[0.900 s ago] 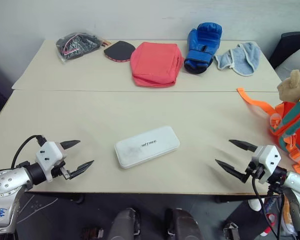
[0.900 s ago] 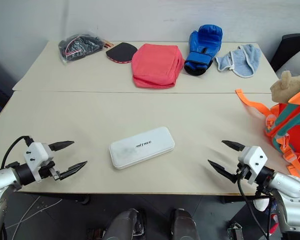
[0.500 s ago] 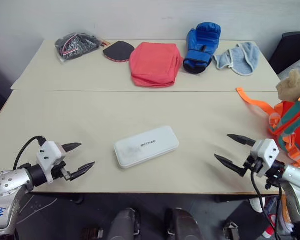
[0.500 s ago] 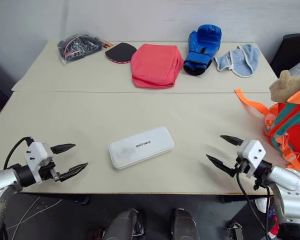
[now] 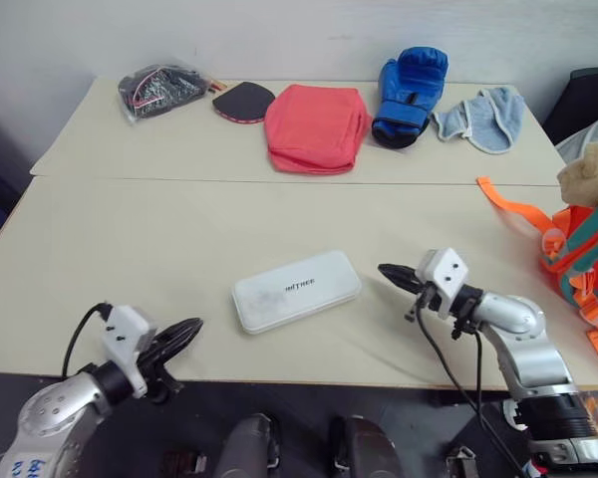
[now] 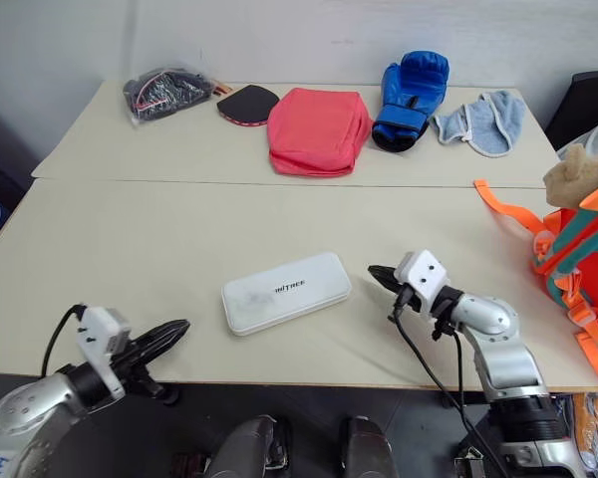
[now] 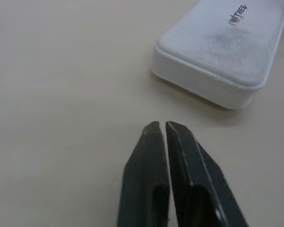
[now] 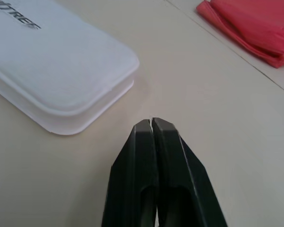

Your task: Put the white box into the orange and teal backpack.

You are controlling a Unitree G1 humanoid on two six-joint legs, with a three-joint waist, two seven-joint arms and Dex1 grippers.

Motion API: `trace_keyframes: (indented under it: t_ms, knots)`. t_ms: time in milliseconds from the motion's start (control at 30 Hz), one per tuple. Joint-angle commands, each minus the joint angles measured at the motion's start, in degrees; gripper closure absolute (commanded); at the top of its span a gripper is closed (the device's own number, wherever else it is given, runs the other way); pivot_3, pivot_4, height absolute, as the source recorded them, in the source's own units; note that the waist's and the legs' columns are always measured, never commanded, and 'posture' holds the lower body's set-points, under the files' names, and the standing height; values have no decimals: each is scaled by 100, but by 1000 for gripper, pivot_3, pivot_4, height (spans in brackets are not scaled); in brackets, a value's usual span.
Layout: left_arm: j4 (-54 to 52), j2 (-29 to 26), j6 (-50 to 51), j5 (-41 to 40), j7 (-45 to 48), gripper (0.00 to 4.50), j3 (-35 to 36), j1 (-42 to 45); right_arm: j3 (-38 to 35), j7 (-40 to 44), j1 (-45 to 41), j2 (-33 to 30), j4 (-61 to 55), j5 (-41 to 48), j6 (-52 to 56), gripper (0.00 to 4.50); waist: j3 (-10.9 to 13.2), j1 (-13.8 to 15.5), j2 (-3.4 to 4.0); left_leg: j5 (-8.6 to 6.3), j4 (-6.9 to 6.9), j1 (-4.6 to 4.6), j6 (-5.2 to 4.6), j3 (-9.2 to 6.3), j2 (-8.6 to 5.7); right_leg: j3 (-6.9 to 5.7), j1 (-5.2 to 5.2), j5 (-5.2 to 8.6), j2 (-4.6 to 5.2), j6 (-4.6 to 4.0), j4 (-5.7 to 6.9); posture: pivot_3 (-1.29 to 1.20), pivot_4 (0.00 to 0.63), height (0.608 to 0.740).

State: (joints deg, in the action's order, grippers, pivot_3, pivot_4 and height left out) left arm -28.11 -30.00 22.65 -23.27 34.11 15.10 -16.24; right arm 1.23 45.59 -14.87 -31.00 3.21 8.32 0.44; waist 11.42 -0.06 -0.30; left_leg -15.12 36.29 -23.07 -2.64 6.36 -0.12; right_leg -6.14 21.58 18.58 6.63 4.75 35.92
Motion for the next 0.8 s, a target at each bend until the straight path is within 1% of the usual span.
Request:
trace_keyframes:
  t_ms: [33,167,267,367,567,700,800]
  knots:
    - [-9,-65,225,246,-187,4442,-344,223,165,-125,-207,140,145,-139,62,4500,0,-10,0,0,0,0,0,0,0,0,1,0,0,0,2,0,150,740]
    - [45,-98,309,249,-83,4442,-577,410,330,-98,-387,261,295,-206,39,4500,0,-64,0,13,-4,0,-20,3,1,-2,3,0,-4,0,3,0,150,740]
    - [228,-152,265,284,65,4442,-774,728,393,273,-355,237,198,-23,-171,4500,0,-54,0,15,-2,0,-22,3,1,-2,2,0,-4,0,3,0,150,740]
    - [576,-201,136,428,242,4442,-1031,1099,361,654,-121,76,-64,201,-69,4500,0,5,0,9,1,0,-11,2,1,-2,1,0,-4,0,4,0,150,740]
    - [1063,-140,1,522,489,4442,-1397,1710,132,983,439,-297,-634,548,179,4500,-1,12,-1,3,2,0,-12,1,-3,-2,-3,0,1,1,3,0,150,740]
    - [1399,-138,-166,641,782,4442,-1728,2103,-138,993,926,-596,-947,606,265,4500,-2,20,-1,4,3,1,-10,0,-3,-4,-3,0,1,1,4,0,150,740]
    - [1575,-86,-224,671,870,4442,-1847,2300,-321,954,1245,-782,-1117,603,314,4500,-2,20,-2,6,3,1,-12,1,-3,-4,-4,0,0,1,4,0,150,740]
